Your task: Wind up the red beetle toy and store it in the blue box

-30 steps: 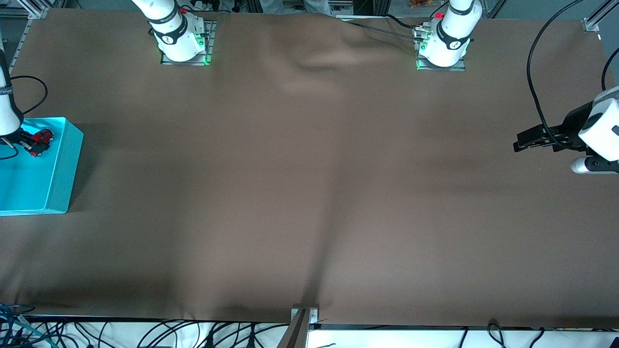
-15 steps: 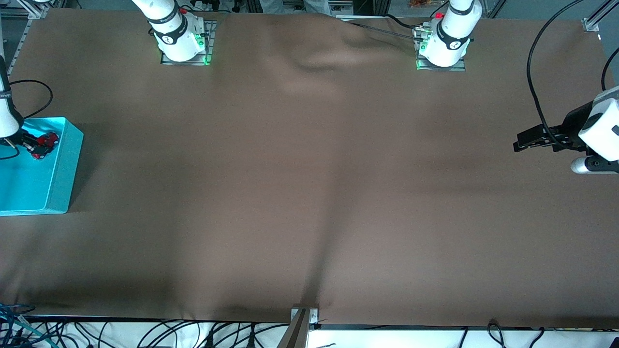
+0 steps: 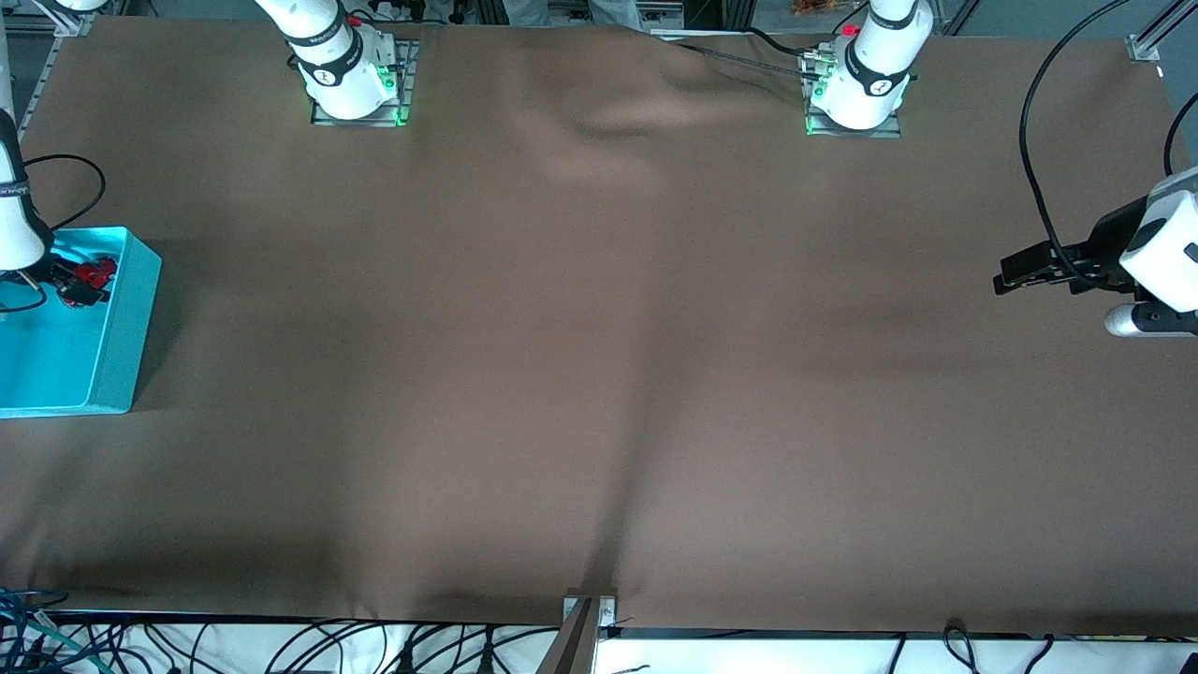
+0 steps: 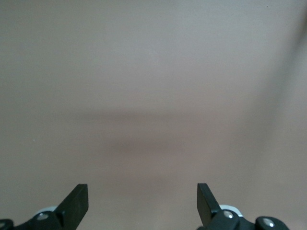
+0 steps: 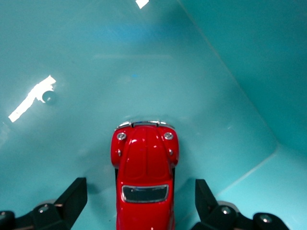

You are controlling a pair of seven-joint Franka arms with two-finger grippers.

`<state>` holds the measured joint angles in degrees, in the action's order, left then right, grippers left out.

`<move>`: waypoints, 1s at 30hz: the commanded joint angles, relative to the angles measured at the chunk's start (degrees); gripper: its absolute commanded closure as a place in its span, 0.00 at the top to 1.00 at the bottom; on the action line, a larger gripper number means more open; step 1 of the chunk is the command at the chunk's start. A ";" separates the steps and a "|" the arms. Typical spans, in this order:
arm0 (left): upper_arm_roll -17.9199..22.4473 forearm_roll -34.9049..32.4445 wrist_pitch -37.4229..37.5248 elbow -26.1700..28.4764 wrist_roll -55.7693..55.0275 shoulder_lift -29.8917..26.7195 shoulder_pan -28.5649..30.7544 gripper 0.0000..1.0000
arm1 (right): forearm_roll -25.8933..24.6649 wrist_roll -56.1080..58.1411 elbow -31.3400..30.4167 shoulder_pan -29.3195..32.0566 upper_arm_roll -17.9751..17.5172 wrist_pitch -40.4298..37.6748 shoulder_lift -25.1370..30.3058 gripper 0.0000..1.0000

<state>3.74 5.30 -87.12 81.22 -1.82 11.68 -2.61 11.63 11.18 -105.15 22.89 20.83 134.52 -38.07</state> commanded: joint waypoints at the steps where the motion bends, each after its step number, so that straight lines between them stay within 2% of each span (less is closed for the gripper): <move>1: 0.48 1.47 0.11 -0.45 0.33 -0.34 -0.20 1.00 | 1.29 0.95 3.46 0.66 -0.53 -2.49 0.01 1.00; 9: 0.48 1.47 0.11 -0.45 0.33 -0.34 -0.20 1.00 | 1.20 -0.02 8.73 0.66 -0.53 -11.02 0.10 1.00; 21: 0.48 1.47 0.11 -0.45 0.33 -0.34 -0.20 1.00 | 0.32 -3.18 9.62 0.57 -0.62 -15.51 2.12 1.00; 30: 0.48 1.47 0.11 -0.45 0.33 -0.34 -0.20 1.00 | -3.02 -4.59 10.14 0.49 -0.62 -19.99 4.75 1.00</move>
<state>3.74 5.32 -87.12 81.22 -1.82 11.67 -2.61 10.67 8.37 -95.17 22.86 20.78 117.50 -35.65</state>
